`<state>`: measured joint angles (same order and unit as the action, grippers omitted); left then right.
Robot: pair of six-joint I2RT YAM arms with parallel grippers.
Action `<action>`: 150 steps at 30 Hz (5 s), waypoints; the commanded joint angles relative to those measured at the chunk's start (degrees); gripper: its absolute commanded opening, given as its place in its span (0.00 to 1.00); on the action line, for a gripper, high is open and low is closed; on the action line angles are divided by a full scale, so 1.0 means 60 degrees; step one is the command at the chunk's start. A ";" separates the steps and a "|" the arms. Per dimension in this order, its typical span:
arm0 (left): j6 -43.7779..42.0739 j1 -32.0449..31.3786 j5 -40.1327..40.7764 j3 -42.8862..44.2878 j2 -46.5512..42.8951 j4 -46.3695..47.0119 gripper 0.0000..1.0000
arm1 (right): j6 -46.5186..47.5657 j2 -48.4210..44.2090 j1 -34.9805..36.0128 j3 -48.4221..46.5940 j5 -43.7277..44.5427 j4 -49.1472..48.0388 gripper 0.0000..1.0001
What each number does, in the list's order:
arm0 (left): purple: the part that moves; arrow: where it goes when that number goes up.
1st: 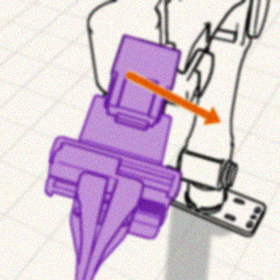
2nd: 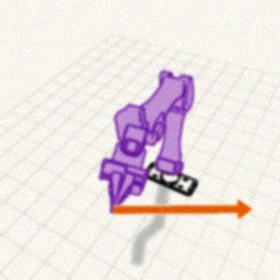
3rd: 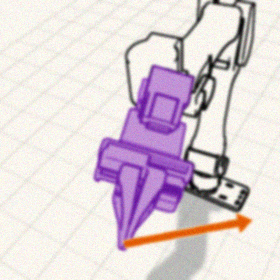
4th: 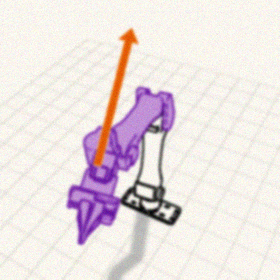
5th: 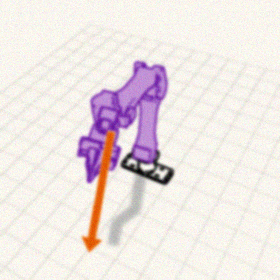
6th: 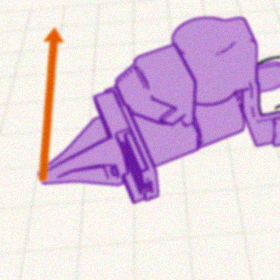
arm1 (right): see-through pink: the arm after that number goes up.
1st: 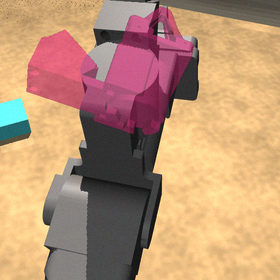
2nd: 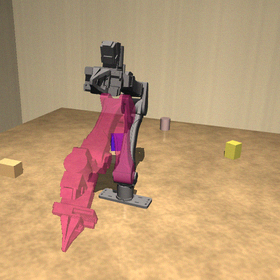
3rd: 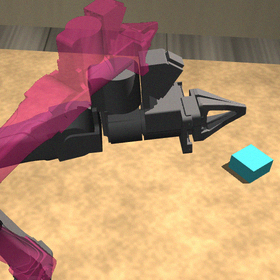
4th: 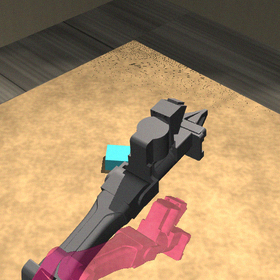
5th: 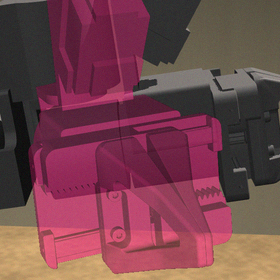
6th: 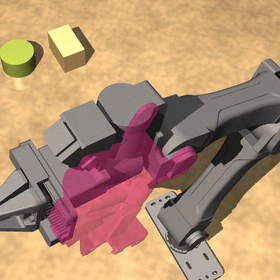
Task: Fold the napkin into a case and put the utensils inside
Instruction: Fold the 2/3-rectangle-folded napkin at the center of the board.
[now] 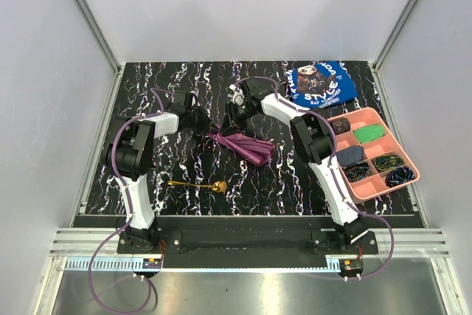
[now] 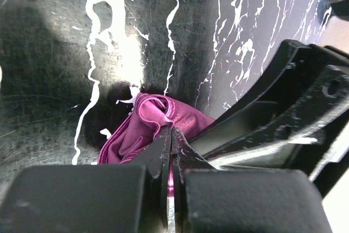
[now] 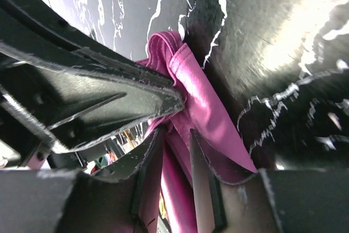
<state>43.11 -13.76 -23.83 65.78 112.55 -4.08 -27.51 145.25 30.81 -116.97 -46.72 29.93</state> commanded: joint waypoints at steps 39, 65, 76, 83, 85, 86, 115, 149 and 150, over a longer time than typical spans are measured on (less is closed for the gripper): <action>-0.0990 -0.0344 0.0384 -0.0738 -0.2119 -0.1006 0.22 | 0.0336 -0.2807 -0.0066 0.3044 0.1312 -0.0931 0.12; -0.0961 -0.1338 0.0400 -0.1733 -0.3876 -0.1694 0.37 | 0.3954 -0.6322 0.0094 0.6062 0.3025 0.1207 0.80; 0.0607 -0.2804 -0.0290 -0.3272 -0.4257 0.0107 0.21 | 0.4555 -0.6440 0.0885 0.6472 0.4268 0.1661 0.91; 0.0666 -0.2834 -0.0334 -0.3551 -0.4184 0.0313 0.19 | 0.4775 -0.6352 0.1018 0.6589 0.4695 0.1676 0.90; 0.0710 -0.2819 -0.0319 -0.3609 -0.4184 0.0357 0.19 | 0.4775 -0.6337 0.1018 0.6618 0.4857 0.1676 0.89; 0.0696 -0.2819 -0.0305 -0.3624 -0.4155 0.0343 0.18 | 0.4760 -0.6337 0.1018 0.6604 0.4900 0.1647 0.87; 0.0900 -0.2878 0.0325 -0.4415 -0.3540 0.1031 0.06 | 0.4233 -0.6205 0.1194 0.6267 0.4140 0.1647 0.17; 0.0768 -0.3566 0.0135 -0.4283 -0.4095 0.0430 0.04 | 0.1450 -0.6264 0.1662 0.7087 0.3627 0.0738 0.01; 0.0885 -0.3566 0.0120 -0.4385 -0.4110 0.0561 0.04 | 0.1421 -0.6293 0.1662 0.7087 0.3641 0.0739 0.02</action>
<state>47.83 -34.63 -21.74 40.73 90.72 -1.72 -18.26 109.54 40.25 -73.49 -25.96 34.54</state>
